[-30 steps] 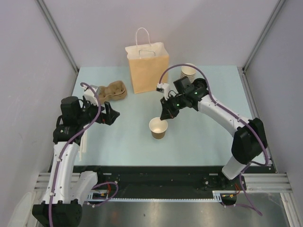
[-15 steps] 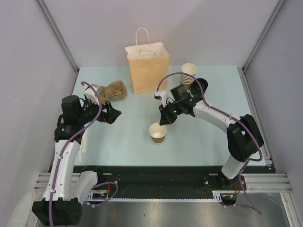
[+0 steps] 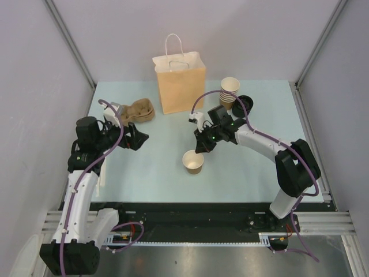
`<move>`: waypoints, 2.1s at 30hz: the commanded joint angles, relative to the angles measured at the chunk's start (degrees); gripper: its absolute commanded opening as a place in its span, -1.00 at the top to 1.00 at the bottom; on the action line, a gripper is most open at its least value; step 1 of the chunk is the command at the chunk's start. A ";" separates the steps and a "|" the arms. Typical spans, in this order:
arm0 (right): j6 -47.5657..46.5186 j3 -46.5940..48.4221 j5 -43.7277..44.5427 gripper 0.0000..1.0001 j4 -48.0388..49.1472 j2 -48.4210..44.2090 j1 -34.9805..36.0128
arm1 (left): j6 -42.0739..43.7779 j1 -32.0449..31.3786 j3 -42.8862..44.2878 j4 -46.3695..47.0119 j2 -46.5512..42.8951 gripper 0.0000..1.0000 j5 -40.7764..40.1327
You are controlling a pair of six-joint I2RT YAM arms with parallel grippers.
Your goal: Pack the takeout coffee
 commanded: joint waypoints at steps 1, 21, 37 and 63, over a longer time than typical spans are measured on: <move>-0.69 -0.32 0.68 1.00 2.43 -2.29 0.24 | -0.50 -0.20 -0.31 2.29 -0.68 -0.99 0.95; -0.25 -1.20 -0.20 0.26 2.43 -3.94 0.24 | -0.32 -0.20 -0.84 2.20 -2.17 -0.99 1.48; 5.38 12.50 1.01 -0.32 -0.29 -12.31 -25.85 | 0.03 -0.20 2.41 1.68 -0.06 -0.99 1.30; 11.18 44.50 19.13 -0.08 -11.10 24.78 -36.15 | -1.20 -0.20 1.97 3.35 1.96 -0.99 1.12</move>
